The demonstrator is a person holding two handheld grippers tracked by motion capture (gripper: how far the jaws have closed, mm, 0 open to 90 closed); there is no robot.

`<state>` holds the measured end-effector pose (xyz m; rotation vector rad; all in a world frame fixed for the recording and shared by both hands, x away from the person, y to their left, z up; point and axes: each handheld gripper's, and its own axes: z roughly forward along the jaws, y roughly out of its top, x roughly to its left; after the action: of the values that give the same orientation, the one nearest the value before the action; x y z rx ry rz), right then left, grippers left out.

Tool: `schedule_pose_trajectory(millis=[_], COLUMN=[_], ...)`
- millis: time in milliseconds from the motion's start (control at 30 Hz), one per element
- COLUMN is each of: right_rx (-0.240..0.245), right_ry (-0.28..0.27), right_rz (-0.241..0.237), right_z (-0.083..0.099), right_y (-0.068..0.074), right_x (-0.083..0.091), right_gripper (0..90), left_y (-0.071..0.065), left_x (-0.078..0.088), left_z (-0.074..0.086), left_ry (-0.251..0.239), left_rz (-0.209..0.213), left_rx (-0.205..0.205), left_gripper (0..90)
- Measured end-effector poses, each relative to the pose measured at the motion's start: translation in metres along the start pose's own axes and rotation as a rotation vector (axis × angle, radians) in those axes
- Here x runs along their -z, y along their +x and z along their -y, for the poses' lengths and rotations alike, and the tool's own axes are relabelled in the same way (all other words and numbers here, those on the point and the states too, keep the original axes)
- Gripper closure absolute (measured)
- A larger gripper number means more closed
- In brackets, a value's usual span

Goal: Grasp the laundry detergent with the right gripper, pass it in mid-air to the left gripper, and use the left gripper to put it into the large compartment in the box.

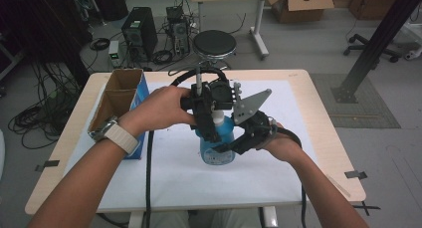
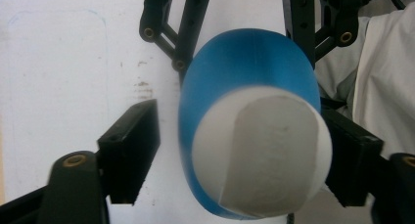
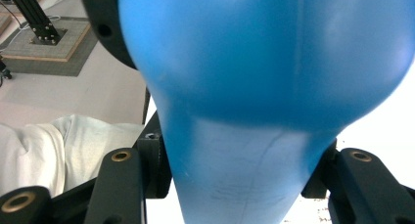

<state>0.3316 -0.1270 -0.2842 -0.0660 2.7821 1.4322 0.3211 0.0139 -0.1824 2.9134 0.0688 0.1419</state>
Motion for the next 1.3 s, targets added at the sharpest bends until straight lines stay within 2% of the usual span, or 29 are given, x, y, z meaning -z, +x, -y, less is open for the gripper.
schedule_pose_trajectory(millis=[367, 667, 867, 1100, 1133, 1167, 1267, 1300], right_rx=[0.001, 0.006, 0.017, 0.011, 0.014, -0.014, -0.041, -0.059], right_ry=[-0.002, 0.001, 0.003, -0.005, -0.007, 0.005, 0.008, 0.011], right_rz=[0.002, 0.000, 0.001, -0.008, -0.006, -0.017, -0.024, -0.009], right_z=[0.001, 0.001, 0.000, -0.001, -0.001, 0.002, 0.008, 0.014], right_y=[0.000, 0.000, 0.001, 0.001, 0.001, 0.000, -0.001, -0.001], right_x=[0.000, 0.000, 0.001, 0.001, 0.001, 0.003, 0.007, 0.013], right_gripper=[45.2, 45.2, 45.1, 43.5, 37.4, 24.7, 20.8, 16.2], left_y=[-0.002, -0.004, -0.005, -0.006, -0.006, -0.006, -0.007, -0.006], left_x=[0.000, 0.000, 0.002, 0.004, 0.004, 0.004, 0.005, 0.005], left_z=[-0.001, 0.000, 0.000, 0.001, 0.001, 0.002, 0.004, 0.004], left_ry=[-0.014, -0.021, -0.032, -0.029, -0.021, -0.016, -0.010, -0.008], left_rz=[0.020, 0.009, 0.001, 0.007, 0.007, 0.002, -0.005, -0.004], left_rx=[-0.023, -0.039, -0.041, -0.019, -0.014, 0.000, 0.011, 0.027], left_gripper=[36.9, 37.7, 38.1, 38.2, 38.2, 38.2, 38.2, 38.3])
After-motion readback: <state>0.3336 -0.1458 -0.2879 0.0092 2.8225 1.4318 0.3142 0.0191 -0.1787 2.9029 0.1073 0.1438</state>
